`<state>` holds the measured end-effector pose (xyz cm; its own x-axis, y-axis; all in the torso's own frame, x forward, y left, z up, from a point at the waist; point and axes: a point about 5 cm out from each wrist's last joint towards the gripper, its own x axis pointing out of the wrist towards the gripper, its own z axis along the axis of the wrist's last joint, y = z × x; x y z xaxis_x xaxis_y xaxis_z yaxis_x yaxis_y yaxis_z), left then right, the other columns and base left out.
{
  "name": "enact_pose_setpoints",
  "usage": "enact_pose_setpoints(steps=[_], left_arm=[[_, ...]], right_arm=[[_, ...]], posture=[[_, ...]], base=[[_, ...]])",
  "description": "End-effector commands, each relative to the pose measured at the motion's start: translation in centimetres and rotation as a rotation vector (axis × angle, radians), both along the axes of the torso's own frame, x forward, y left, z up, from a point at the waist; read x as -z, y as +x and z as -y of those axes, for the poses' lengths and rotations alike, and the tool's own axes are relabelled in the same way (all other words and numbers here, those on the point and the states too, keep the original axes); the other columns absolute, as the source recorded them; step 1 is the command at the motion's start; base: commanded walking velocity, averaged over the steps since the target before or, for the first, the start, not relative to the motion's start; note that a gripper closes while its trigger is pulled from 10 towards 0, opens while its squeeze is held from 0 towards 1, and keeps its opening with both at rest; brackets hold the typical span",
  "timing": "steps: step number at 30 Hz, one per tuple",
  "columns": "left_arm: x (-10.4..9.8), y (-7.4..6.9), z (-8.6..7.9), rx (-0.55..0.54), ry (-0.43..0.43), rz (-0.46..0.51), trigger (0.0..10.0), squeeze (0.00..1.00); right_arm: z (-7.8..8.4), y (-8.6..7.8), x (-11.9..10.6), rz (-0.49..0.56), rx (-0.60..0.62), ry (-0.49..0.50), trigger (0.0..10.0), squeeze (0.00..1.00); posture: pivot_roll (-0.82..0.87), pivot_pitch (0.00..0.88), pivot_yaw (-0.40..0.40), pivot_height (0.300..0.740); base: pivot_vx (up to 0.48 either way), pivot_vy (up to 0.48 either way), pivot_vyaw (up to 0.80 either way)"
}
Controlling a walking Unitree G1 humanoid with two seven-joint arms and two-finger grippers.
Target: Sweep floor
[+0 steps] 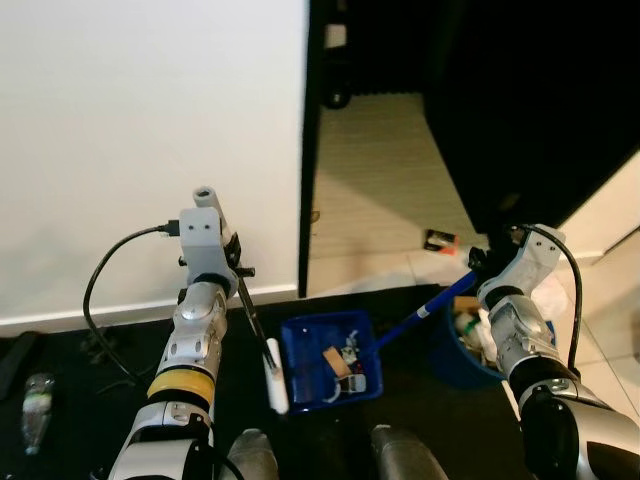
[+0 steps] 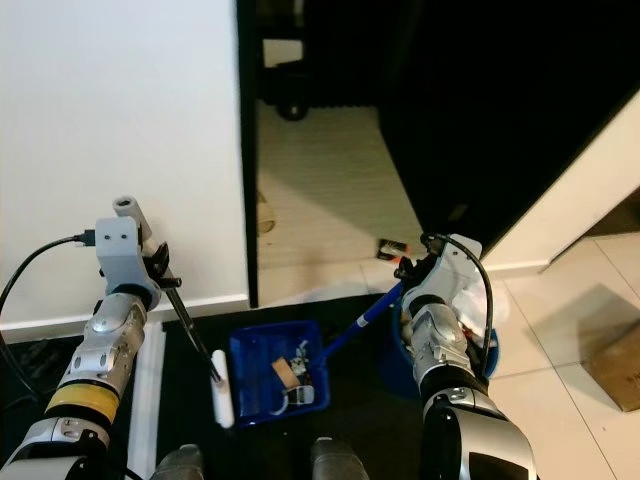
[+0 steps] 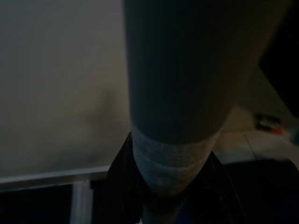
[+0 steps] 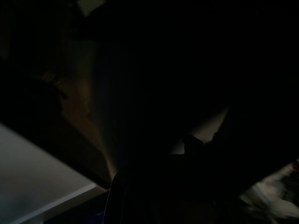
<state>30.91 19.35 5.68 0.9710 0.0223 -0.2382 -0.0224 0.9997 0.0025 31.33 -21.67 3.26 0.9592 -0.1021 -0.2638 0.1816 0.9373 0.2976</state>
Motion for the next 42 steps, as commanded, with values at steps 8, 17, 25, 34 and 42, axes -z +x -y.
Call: enact_pose_setpoints(steps=[8,17,25,34,42], left_arm=[[-0.7,0.4,0.2,0.004,-0.002,0.03,10.0,0.0],[-0.6,0.3,-0.5,-0.061,-0.004,0.026,10.0,0.0],[-0.5,0.3,-0.5,-0.057,0.007,0.022,10.0,0.0],[-0.5,0.3,-0.6,-0.058,0.034,0.019,10.0,0.0],[-0.6,0.4,-0.8,-0.068,0.034,0.025,10.0,0.0]], right_arm=[[0.6,0.8,-1.2,0.041,0.011,-0.009,10.0,0.0],[0.6,1.7,-2.2,0.061,-0.003,-0.009,10.0,0.0],[0.4,2.0,-2.5,0.065,-0.009,-0.009,10.0,0.0],[-0.3,2.8,-3.6,0.126,-0.007,0.029,10.0,0.0],[-1.0,4.4,-6.1,0.227,-0.019,0.081,10.0,0.0]], posture=[[0.07,0.003,-0.07,0.74],[0.07,0.006,-0.069,0.74],[0.07,0.005,-0.07,0.74],[0.07,0.005,-0.065,0.74],[0.07,0.003,-0.066,0.74]], base=[[0.0,-0.48,0.0],[0.0,-0.16,0.0],[0.0,0.0,0.0],[0.0,0.0,0.0],[0.0,0.0,0.0]])
